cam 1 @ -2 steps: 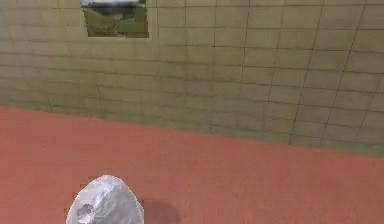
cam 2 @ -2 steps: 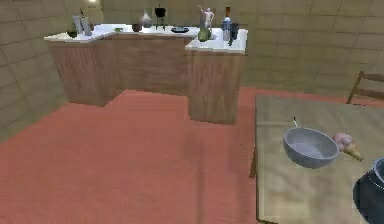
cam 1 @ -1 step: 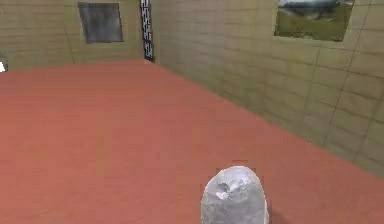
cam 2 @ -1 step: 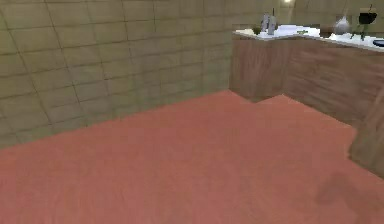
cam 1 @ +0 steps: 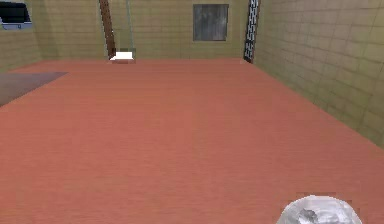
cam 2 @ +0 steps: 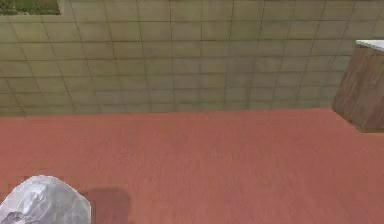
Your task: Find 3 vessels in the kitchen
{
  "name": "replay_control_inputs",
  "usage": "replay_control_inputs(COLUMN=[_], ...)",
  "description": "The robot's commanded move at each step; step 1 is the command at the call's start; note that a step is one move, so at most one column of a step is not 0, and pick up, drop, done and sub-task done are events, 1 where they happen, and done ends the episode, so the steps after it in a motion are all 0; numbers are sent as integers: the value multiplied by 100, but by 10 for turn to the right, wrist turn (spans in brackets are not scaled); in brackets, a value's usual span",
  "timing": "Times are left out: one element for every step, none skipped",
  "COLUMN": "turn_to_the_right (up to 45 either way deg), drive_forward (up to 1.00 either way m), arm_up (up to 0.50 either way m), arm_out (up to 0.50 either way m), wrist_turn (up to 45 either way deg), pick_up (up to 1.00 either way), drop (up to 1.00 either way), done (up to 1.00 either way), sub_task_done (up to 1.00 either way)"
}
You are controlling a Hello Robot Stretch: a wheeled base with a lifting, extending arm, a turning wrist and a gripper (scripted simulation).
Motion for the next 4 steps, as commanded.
replay_control_inputs(turn_to_the_right=[-30, 0, 450, 450], drive_forward=[0, 5, 0, 0], arm_up=[0, 0, 0, 0], arm_out=[0, 0, 0, 0], wrist_turn=[0, 0, 0, 0], pick_up=[0, 0, 0, 0], drop=[0, 0, 0, 0], done=[0, 0, 0, 0], sub_task_done=[0, 0, 0, 0])
